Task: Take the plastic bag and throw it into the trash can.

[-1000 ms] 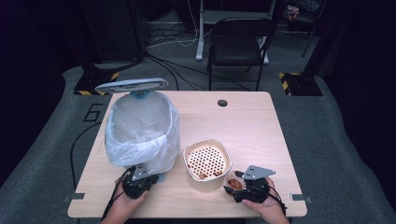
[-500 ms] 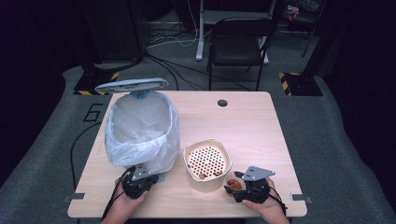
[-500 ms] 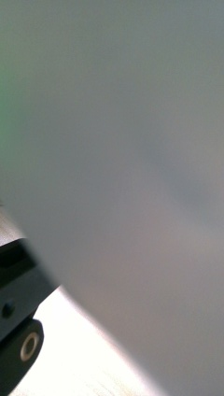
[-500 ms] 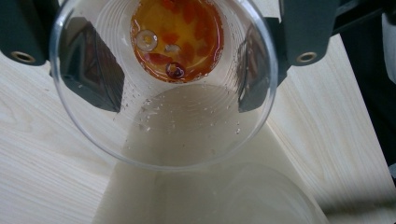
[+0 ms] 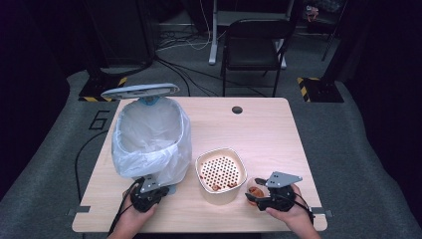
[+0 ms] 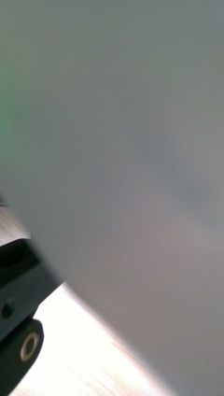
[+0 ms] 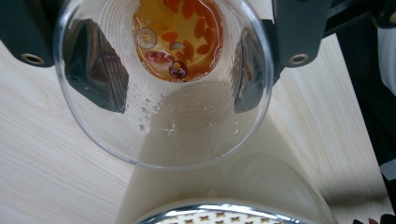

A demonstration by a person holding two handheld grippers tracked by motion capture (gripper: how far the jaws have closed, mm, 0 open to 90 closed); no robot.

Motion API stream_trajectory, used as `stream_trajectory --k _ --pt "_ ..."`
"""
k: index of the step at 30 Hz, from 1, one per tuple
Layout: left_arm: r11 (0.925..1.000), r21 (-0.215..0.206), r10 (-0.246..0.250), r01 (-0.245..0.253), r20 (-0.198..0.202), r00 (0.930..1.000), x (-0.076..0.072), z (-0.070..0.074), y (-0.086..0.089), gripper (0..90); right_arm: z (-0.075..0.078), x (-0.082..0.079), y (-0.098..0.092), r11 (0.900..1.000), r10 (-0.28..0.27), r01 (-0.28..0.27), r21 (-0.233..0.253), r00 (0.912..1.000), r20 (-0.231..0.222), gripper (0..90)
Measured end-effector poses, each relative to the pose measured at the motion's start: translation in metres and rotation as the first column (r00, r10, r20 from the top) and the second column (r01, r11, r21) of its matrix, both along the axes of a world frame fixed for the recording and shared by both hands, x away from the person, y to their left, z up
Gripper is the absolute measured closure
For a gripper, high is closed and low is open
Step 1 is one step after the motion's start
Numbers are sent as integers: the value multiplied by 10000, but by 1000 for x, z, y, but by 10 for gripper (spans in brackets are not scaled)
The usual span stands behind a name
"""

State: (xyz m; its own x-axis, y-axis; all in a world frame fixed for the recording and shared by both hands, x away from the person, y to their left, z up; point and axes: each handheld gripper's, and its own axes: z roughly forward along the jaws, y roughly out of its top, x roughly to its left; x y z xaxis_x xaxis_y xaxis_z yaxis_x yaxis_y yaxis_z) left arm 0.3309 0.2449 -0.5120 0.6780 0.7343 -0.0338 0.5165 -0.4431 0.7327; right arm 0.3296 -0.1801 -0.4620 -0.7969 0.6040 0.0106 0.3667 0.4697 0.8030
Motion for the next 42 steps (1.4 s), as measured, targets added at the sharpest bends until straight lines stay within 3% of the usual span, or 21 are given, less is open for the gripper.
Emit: stream_trajectory --k 4,10,20,31,37,38,42 --pt "9998 148 -93 92 60 9999 1 1 1 900 10 7 -10 10000 -18 19 -63 9999 146 362" --pt "10000 5 18 -18 -27 10000 0 0 0 900 26 23 -21 9998 -173 175 -71 9992 372 364" --pt "9999 112 -71 70 45 10000 1 0 1 900 49 49 -22 9991 -40 68 -429 9980 631 364" --pt "10000 -26 -24 24 -39 10000 0 0 1 900 81 86 -7 9983 174 -115 -563 9943 1054 368" --pt "10000 -15 -27 26 -45 10000 0 0 1 900 88 98 1 9986 242 -191 -499 9941 1053 370" --pt "9992 366 -153 155 -68 9999 1 1 3 900 89 100 2 9984 303 -250 -511 9939 1061 370" --pt "9994 314 -105 107 -73 9999 1 1 3 900 92 109 8 9991 329 -300 -298 9942 1021 372"
